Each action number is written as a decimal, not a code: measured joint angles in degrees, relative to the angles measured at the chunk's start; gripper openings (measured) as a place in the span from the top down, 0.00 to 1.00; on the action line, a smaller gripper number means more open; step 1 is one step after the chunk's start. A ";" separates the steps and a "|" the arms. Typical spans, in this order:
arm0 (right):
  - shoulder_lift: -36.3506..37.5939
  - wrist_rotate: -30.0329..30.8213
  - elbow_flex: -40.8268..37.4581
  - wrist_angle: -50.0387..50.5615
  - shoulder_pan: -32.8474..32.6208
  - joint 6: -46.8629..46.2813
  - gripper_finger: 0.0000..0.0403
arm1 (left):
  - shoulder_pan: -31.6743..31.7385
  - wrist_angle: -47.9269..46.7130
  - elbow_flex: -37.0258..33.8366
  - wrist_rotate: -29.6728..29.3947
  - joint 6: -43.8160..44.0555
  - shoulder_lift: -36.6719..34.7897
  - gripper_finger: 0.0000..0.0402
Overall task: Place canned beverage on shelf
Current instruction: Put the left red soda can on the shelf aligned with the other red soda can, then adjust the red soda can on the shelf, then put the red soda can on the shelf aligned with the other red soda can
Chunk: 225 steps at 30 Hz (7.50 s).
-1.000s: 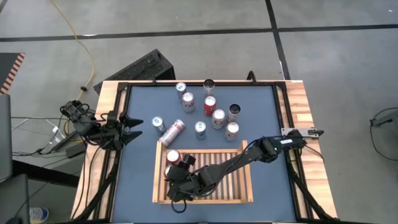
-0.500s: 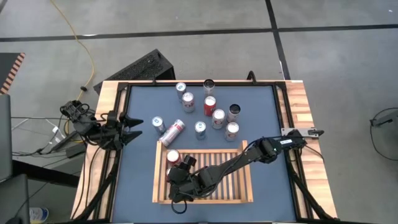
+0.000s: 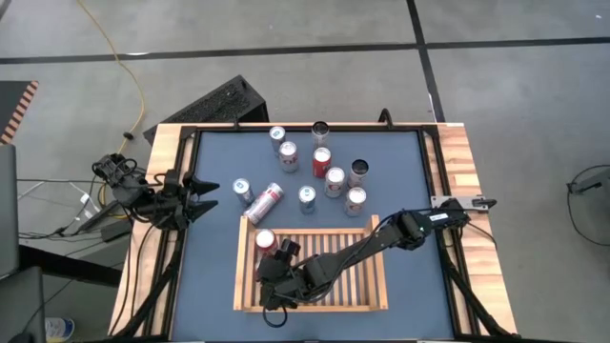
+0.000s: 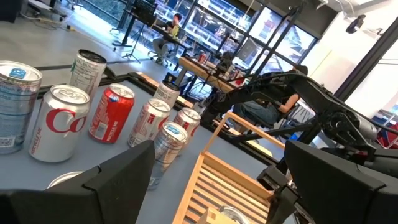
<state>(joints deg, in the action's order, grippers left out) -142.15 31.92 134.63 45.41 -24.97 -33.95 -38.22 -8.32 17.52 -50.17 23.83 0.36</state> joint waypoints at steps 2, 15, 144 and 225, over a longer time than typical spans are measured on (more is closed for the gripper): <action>0.00 -0.08 0.00 -0.24 0.00 0.00 0.33 | -0.02 0.00 0.00 0.02 0.00 0.00 0.13; -0.03 0.28 0.26 -1.47 0.00 1.24 0.25 | 0.00 0.00 0.00 0.04 0.00 0.00 0.13; 2.16 3.23 -6.57 7.17 -2.23 -12.05 1.00 | -0.01 -1.79 -0.02 3.07 2.97 0.13 0.13; 16.88 0.62 -6.60 20.40 7.83 12.82 1.00 | 0.00 -1.83 0.00 3.04 1.51 0.11 0.13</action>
<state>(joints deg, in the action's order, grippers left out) -125.26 32.54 128.03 65.81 -17.14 -21.13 -38.22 -10.14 17.52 -47.13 25.34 0.47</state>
